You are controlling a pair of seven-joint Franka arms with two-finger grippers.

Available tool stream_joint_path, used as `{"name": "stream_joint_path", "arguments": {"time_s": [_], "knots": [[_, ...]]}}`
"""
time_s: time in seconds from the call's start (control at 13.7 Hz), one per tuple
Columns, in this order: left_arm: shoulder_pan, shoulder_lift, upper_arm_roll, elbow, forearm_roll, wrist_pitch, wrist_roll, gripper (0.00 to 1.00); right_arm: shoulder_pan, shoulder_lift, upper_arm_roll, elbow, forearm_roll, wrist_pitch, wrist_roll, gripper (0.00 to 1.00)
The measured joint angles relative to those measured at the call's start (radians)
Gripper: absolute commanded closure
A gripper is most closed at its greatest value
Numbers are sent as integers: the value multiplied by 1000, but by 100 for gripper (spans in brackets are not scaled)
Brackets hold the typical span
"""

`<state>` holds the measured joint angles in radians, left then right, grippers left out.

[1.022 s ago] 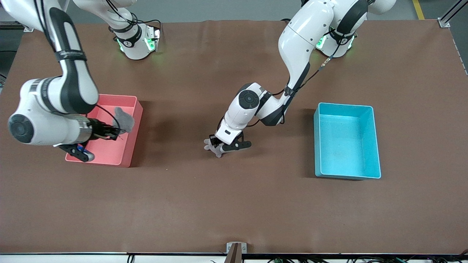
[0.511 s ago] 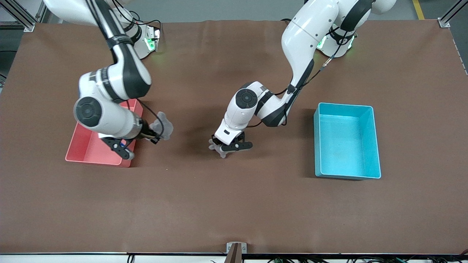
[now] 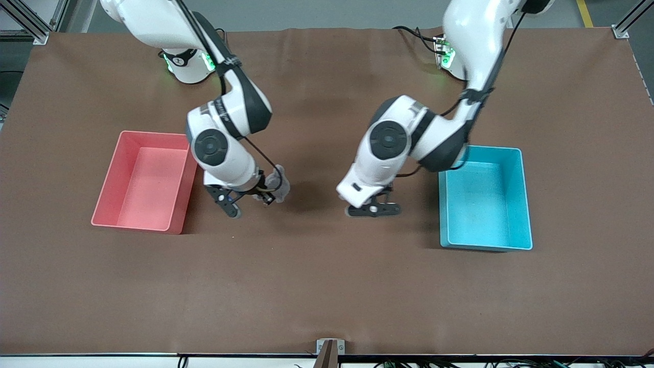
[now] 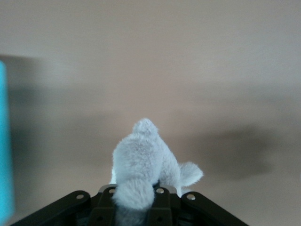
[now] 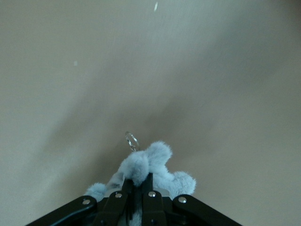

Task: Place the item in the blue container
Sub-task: 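Lower both plushes, left into the blue box, right onto the table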

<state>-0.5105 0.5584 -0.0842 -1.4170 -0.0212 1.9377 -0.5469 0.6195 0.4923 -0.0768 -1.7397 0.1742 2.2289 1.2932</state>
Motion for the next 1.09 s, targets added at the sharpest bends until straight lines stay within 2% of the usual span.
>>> {"name": "stream_joint_path", "arguments": {"time_s": [0.22, 0.51, 0.73, 0.88, 0.95, 1.02, 1.09], "knots": [[117, -117, 1, -107, 6, -74, 165, 81, 60, 52, -1, 20, -1, 64, 119, 99], [233, -241, -1, -286, 81, -75, 313, 83, 112, 137, -2, 107, -20, 77, 246, 98], [293, -275, -1, -361, 117, -66, 383, 82, 134, 184, -3, 138, -25, 117, 295, 95], [318, -275, -2, -388, 138, -44, 413, 81, 139, 198, -3, 146, -25, 123, 306, 87], [329, -275, -2, -404, 157, -28, 428, 81, 141, 201, -3, 147, -25, 128, 309, 58], [343, -275, -2, -424, 171, -2, 443, 81, 142, 203, -3, 148, -25, 135, 310, 18], [361, -276, -2, -444, 178, 26, 462, 80, 142, 205, -3, 148, -25, 138, 311, 0]]}}
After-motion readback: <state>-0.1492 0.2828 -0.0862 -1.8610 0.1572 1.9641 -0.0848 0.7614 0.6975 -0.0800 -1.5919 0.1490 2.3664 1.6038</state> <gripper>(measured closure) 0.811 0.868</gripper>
